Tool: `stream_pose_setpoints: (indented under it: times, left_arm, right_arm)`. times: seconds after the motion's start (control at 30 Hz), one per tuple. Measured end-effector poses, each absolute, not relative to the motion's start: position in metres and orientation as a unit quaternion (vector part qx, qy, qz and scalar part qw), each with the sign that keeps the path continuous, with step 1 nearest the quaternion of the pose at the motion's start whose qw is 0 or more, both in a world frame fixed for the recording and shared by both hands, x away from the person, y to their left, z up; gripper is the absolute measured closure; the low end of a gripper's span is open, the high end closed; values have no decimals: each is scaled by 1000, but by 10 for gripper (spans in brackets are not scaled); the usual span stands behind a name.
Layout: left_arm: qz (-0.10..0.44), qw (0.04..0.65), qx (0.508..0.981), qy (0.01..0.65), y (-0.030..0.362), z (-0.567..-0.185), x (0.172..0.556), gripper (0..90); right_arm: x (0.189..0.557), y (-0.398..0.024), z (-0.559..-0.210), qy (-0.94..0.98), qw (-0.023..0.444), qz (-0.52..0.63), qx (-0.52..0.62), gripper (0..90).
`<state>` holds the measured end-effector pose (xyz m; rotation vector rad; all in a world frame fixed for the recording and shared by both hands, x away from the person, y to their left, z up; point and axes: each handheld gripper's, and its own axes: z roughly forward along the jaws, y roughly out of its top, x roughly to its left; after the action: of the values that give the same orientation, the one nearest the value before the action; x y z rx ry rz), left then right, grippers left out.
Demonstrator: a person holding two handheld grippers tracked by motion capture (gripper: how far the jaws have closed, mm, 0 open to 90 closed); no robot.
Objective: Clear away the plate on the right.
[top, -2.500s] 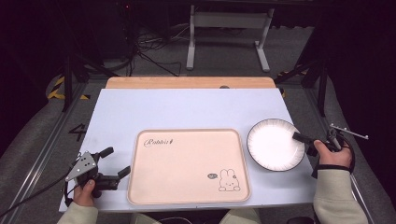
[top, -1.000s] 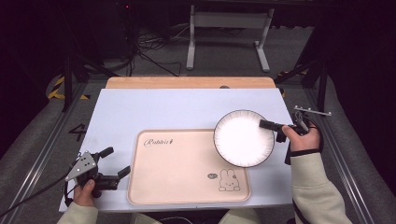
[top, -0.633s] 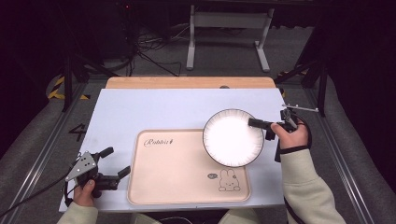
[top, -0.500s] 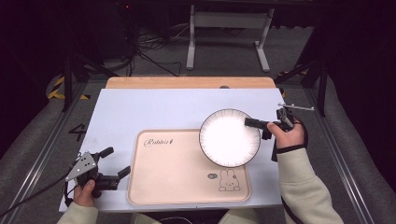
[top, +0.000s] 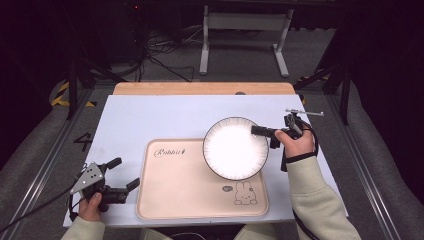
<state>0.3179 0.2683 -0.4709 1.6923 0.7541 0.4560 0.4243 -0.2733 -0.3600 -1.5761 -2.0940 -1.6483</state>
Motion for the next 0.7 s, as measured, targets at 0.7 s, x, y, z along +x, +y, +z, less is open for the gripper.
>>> stream_pose_setpoints:
  times: [0.7]
  left_arm:
    - [196,579,723,321,268,-471,318,3]
  right_arm:
    - [433,-240,-370,-691,44,-521,-500,822]
